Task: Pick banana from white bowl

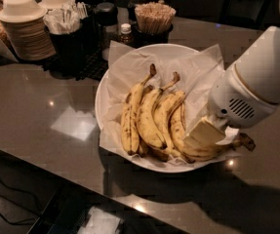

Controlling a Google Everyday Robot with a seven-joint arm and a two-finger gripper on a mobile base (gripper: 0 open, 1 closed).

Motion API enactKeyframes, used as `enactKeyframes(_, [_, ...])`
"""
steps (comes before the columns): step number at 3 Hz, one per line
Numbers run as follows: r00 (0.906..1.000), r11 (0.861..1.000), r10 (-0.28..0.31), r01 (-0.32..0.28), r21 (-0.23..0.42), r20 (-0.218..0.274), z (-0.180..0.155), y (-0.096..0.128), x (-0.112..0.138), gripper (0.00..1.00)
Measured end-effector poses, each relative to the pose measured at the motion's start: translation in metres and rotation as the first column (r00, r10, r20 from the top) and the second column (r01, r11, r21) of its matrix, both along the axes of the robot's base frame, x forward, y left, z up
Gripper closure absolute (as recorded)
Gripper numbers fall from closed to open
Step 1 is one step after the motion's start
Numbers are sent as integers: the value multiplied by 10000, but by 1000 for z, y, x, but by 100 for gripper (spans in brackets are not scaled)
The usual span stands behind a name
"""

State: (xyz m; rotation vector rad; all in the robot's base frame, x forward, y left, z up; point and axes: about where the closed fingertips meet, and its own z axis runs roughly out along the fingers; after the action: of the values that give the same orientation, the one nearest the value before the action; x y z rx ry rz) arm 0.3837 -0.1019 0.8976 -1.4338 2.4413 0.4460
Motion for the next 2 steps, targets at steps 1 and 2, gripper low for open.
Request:
enactKeyframes(1, [10000,10000,-1,1,4,16,1,0,0,21])
enactKeyframes(2, [10000,10000,-25,25,11,41,2,0,1,18])
